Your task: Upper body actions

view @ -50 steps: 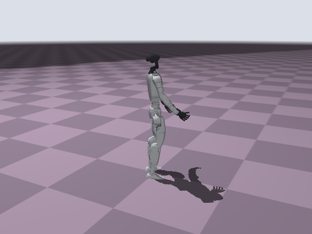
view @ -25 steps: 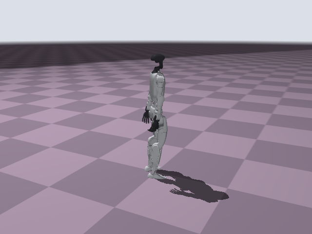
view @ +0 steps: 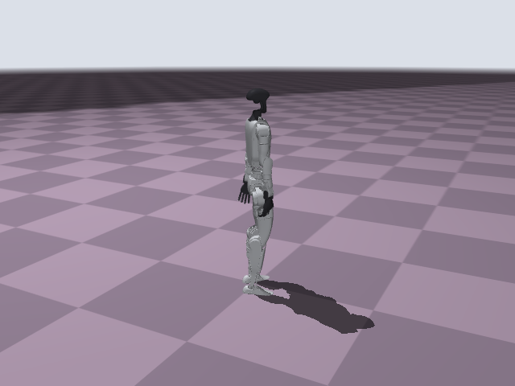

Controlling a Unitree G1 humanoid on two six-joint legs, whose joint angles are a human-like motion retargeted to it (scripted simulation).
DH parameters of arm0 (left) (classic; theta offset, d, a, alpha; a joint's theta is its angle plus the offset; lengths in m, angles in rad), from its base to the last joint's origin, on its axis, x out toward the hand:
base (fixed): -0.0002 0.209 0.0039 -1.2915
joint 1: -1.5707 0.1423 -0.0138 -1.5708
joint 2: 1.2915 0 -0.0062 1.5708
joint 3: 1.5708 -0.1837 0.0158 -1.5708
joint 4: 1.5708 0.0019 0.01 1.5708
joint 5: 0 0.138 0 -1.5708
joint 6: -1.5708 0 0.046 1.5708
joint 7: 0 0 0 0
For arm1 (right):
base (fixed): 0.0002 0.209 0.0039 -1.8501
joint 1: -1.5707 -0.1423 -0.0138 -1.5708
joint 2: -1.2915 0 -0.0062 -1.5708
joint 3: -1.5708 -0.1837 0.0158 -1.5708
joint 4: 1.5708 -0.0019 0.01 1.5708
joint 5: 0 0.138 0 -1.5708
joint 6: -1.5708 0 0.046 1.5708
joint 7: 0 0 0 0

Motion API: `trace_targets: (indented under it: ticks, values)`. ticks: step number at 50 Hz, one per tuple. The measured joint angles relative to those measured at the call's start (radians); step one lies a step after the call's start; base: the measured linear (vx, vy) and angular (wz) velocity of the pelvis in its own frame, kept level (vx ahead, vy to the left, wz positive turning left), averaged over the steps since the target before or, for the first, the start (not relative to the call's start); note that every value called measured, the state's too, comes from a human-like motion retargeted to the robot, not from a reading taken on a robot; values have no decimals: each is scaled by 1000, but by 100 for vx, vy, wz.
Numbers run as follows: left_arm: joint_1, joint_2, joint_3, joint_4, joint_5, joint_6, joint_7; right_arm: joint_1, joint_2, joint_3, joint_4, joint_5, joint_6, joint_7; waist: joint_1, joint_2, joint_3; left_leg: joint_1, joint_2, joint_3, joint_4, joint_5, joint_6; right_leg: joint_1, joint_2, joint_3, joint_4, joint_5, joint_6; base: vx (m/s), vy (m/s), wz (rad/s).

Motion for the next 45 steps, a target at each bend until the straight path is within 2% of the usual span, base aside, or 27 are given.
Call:
trace_targets:
  ticks: [7, 21, 45]
  values:
    - [2, 11, 15, 7, -17, -4, -47, 0, -12, 33, -1, -111, -26, -19, -8, 0, -4, 2, 2, -12, 2, -3, -6, 3, -5, -11, 0, -4, 3, 0, 0, 0]
    - [2, 6, 17, 11, -21, -9, -34, -6, -31, -50, 58, 42, 14, 1, -24, 4, -4, 6, -3, -22, -1, -6, -4, 5, -7, -23, 1, -8, 3, 0, 0, 0]
    - [-3, 11, 16, 14, -10, -4, -43, -11, -26, -24, 50, -29, 10, -9, -17, 0, -7, 3, 0, -8, -3, -1, 0, 3, 1, -8, 3, -7, 0, 0, 0, 0]
